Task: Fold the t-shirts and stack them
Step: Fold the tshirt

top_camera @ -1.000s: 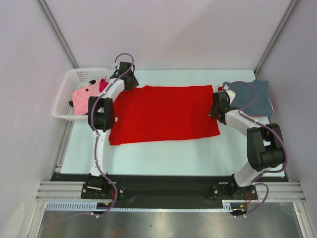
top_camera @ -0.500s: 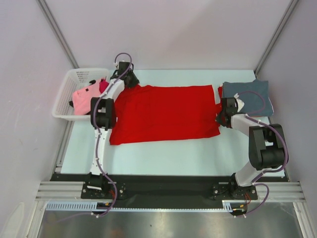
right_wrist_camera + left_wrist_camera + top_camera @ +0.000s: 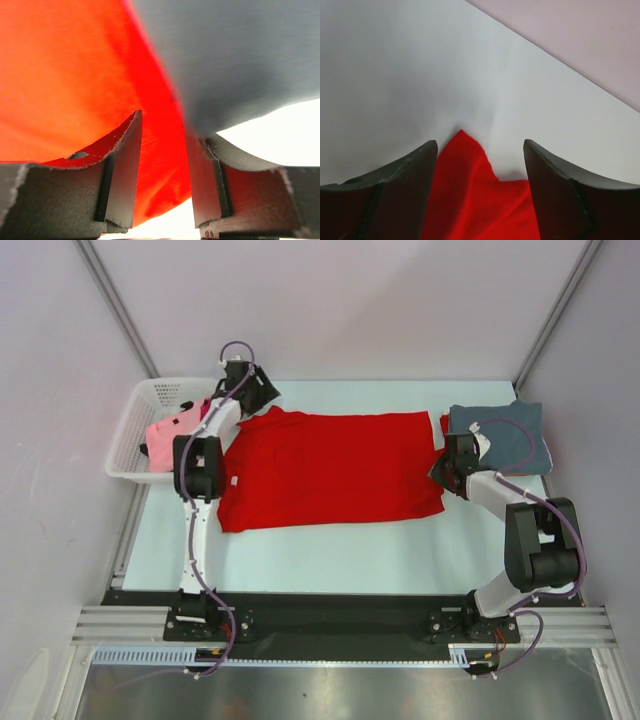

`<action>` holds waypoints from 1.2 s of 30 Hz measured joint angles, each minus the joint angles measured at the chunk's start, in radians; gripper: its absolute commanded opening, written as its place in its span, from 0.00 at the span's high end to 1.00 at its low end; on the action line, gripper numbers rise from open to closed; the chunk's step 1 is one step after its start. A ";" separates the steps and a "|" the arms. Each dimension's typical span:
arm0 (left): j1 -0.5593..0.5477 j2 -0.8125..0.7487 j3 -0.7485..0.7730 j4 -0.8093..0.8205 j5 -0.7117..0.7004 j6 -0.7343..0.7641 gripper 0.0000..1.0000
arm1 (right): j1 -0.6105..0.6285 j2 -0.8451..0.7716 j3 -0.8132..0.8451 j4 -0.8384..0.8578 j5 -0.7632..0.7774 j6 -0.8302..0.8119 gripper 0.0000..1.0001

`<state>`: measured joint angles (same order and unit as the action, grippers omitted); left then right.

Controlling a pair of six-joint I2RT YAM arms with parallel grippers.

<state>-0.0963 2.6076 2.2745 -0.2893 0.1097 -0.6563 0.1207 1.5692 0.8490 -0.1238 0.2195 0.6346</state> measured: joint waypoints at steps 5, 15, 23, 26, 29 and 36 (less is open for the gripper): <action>0.018 -0.208 -0.220 -0.003 -0.001 0.055 0.18 | 0.055 0.008 0.079 -0.019 -0.011 -0.027 0.53; 0.002 -0.562 -0.435 0.061 -0.055 0.161 0.17 | 0.051 0.236 0.401 -0.045 -0.091 -0.053 0.49; -0.006 -0.544 -0.489 0.036 -0.110 0.223 0.00 | 0.016 0.525 0.816 -0.135 -0.059 -0.100 0.32; -0.011 -0.533 -0.489 0.033 -0.126 0.248 0.01 | -0.002 0.622 0.924 -0.180 -0.043 -0.117 0.39; -0.017 -0.525 -0.489 0.033 -0.135 0.266 0.02 | -0.016 0.709 1.018 -0.223 -0.029 -0.135 0.41; -0.043 -0.454 -0.455 0.033 -0.176 0.291 0.02 | -0.033 0.960 1.374 -0.349 0.013 -0.185 0.39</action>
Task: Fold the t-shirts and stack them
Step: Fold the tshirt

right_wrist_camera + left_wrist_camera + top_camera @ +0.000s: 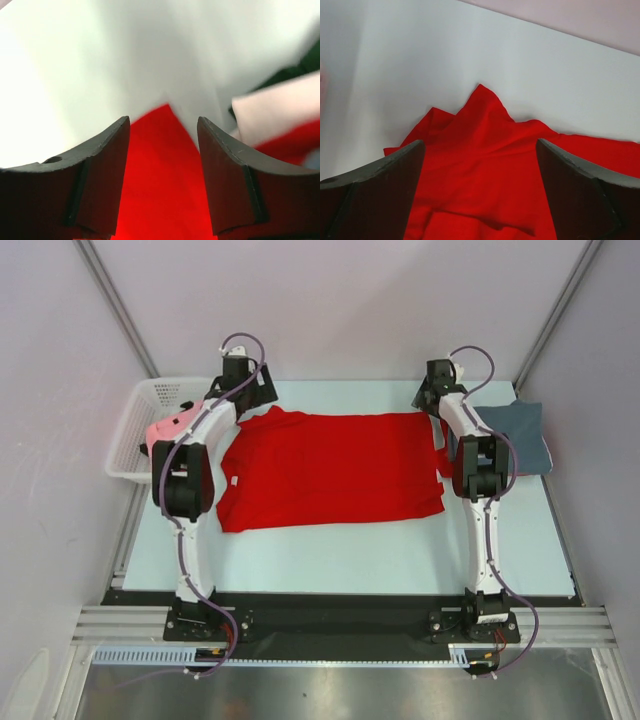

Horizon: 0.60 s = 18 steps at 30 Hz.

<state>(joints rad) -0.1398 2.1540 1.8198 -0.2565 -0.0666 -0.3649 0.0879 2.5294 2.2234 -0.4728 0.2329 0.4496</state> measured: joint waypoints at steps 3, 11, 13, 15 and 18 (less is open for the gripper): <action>-0.010 0.035 0.012 0.000 -0.017 0.000 0.03 | 0.000 0.067 0.095 -0.040 0.013 -0.020 0.43; -0.016 0.100 0.028 -0.008 -0.054 -0.004 0.05 | 0.002 0.087 0.124 -0.075 0.005 -0.031 0.80; -0.017 0.104 0.028 -0.016 -0.064 -0.004 0.06 | 0.005 0.087 0.122 -0.077 0.001 -0.027 0.91; -0.017 0.105 0.028 -0.018 -0.070 -0.004 0.06 | 0.006 0.087 0.119 -0.076 -0.002 -0.026 0.99; -0.017 0.110 0.043 -0.025 -0.075 -0.002 0.08 | 0.006 0.085 0.114 -0.071 0.001 -0.025 1.00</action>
<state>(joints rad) -0.1570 2.2639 1.8629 -0.2813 -0.1413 -0.3672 0.0940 2.6148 2.3375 -0.5442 0.2337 0.4248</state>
